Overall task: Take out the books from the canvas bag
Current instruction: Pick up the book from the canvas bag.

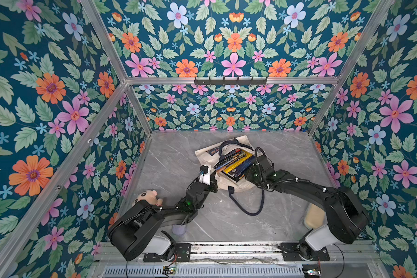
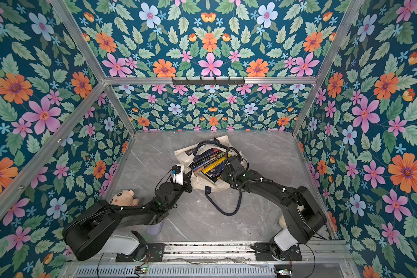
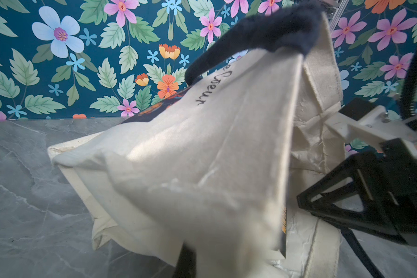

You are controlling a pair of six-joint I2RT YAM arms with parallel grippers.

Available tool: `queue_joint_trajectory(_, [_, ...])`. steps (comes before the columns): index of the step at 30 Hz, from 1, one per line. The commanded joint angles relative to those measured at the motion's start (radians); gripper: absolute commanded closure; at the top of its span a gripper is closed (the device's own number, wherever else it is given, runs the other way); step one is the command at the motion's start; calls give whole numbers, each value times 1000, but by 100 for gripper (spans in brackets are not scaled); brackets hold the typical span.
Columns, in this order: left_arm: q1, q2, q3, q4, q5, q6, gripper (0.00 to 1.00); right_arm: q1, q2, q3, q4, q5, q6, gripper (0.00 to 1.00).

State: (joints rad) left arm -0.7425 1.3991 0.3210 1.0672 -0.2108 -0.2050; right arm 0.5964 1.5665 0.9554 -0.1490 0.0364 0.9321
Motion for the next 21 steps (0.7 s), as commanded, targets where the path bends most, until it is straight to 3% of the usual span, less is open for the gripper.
queue_joint_trajectory(1, [1,3,7,22,-11,-1,100,-14,37,18,27,8,25,62])
queue_joint_trajectory(14, [1,2,15,7,-16,-6,100,-79,239,70,141,15,50,68])
queue_joint_trajectory(21, [0,23,21,12,-19,-11,100,-79,236,82,144,19,40,91])
